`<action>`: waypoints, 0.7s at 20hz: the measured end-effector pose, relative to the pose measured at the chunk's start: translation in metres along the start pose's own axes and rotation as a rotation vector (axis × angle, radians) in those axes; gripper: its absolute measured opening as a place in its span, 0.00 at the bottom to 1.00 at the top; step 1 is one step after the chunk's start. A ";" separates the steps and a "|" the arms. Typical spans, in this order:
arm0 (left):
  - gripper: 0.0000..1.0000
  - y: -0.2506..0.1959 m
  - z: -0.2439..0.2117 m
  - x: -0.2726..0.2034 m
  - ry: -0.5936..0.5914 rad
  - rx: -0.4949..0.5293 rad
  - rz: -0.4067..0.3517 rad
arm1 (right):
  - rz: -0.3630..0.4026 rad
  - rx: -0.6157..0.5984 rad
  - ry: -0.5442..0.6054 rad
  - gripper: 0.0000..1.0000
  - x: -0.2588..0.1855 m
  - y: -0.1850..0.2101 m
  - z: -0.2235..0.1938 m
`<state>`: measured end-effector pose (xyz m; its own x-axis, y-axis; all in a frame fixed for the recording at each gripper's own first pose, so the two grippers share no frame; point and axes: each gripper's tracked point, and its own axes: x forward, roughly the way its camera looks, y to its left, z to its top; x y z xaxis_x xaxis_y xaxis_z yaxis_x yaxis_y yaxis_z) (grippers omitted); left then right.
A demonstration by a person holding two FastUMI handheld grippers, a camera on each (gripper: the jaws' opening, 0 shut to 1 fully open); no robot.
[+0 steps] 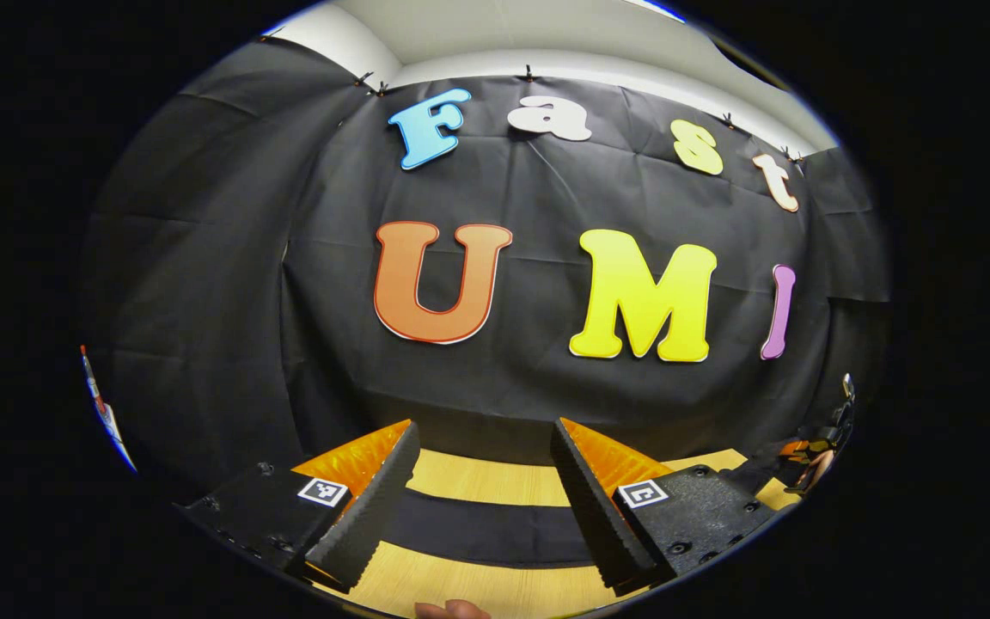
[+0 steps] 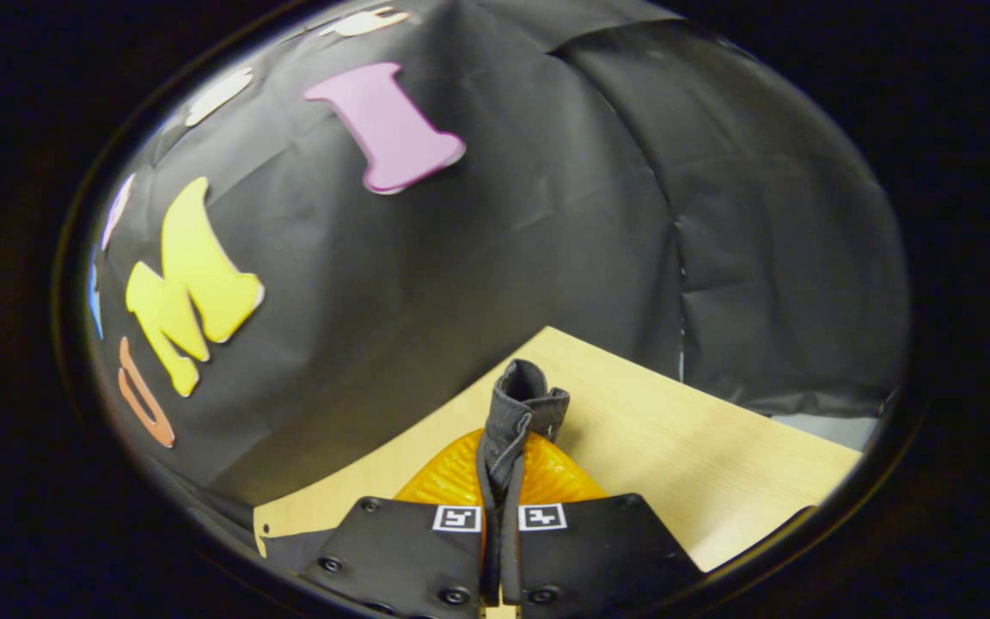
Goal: Grasp the waist and the cuffs of the jeans and fold them to make the two legs overlap; first hold the waist and fold one-third of the jeans toward the cuffs, then hold the cuffs and fold the remaining one-third in the same direction to finish folding.
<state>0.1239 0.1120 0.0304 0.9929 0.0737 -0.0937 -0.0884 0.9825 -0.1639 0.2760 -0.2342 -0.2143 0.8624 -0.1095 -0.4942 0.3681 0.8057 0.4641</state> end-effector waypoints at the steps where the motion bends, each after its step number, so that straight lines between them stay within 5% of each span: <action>1: 0.98 0.003 -0.001 -0.002 0.004 -0.001 0.000 | 0.024 -0.029 -0.014 0.01 -0.008 0.018 0.002; 8: 0.98 0.039 -0.003 -0.021 0.023 -0.064 0.045 | 0.207 -0.283 -0.092 0.00 -0.043 0.164 -0.029; 14: 0.98 0.067 -0.006 -0.042 0.027 -0.116 0.106 | 0.341 -0.402 -0.065 0.01 -0.067 0.253 -0.124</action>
<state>0.0761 0.1734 0.0175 0.9750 0.1701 -0.1428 -0.2031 0.9430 -0.2637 0.2677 0.0494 -0.1548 0.9345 0.1719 -0.3116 -0.0882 0.9601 0.2654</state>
